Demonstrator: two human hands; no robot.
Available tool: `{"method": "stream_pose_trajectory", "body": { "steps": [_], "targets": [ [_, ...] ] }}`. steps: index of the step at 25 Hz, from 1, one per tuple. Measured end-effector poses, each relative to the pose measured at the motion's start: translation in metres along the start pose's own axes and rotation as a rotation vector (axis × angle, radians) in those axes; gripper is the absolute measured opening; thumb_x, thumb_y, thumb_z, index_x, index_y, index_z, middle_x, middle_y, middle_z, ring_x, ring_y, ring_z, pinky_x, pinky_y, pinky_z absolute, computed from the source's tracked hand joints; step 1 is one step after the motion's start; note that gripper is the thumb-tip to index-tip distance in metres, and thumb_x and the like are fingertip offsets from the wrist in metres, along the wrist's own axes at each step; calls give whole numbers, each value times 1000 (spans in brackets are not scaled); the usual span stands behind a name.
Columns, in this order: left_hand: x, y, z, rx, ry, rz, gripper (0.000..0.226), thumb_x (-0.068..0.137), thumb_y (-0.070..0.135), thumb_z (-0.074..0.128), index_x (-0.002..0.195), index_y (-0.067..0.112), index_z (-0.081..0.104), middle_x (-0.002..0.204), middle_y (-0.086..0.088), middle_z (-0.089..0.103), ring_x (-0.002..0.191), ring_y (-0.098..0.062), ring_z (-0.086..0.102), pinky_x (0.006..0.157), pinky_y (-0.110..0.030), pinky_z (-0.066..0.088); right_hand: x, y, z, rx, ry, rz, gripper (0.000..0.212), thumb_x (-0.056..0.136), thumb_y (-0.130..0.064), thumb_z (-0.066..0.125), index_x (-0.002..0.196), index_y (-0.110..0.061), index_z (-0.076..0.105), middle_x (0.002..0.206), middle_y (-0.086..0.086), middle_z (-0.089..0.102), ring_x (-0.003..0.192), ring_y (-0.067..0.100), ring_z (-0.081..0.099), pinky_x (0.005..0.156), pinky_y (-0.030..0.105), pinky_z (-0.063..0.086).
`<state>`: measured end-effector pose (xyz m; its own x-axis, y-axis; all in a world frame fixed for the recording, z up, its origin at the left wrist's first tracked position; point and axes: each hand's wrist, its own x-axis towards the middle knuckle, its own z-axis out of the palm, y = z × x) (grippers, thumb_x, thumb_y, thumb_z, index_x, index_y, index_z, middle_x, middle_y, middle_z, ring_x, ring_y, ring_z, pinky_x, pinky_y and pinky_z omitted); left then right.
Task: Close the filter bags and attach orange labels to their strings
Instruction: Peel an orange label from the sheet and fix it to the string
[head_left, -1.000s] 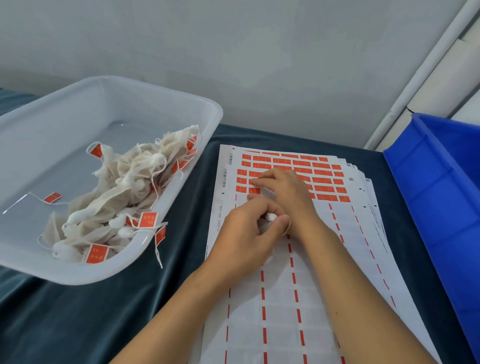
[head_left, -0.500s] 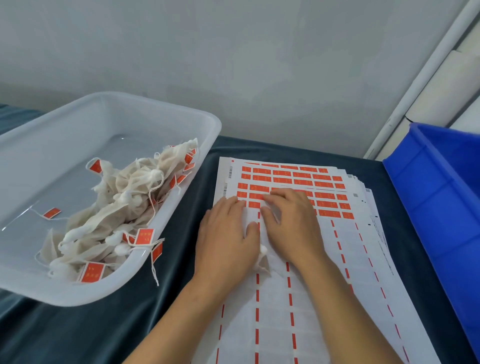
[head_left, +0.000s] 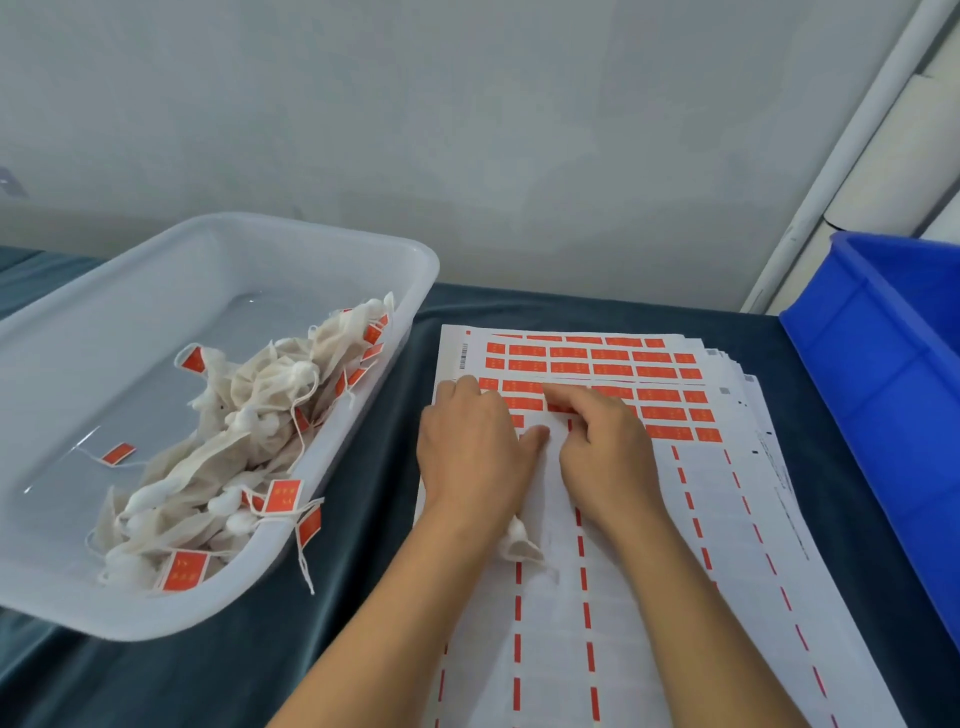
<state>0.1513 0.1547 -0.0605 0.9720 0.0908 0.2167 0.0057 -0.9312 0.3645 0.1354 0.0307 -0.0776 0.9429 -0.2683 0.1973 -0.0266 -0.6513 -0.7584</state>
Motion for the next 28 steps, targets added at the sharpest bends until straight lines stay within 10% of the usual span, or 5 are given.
{"method": "stream_pose_trajectory", "body": {
  "steps": [15,20,28],
  "targets": [
    [-2,13,-12,90,39,51,30,99,49,55,82,27,66,83,6,72,70,-14,56,80,-32,40,0,-6,2,32,2,4,32,102,-28,62,133,-36,66,136,-14,66,120,10,61,105,33,50],
    [5,17,-5,96,-6,81,28,103,43,57,113,21,71,114,-2,65,96,-19,62,83,-35,51,-1,-6,0,63,-19,20,35,105,-25,58,138,-37,63,140,-11,64,124,14,60,108,38,51],
    [5,21,-5,143,-21,121,17,105,23,54,111,16,69,100,-4,70,72,-15,49,65,-26,40,-1,-7,0,82,-18,51,38,105,-20,56,138,-37,63,138,-11,64,122,13,61,108,38,52]
  ]
}}
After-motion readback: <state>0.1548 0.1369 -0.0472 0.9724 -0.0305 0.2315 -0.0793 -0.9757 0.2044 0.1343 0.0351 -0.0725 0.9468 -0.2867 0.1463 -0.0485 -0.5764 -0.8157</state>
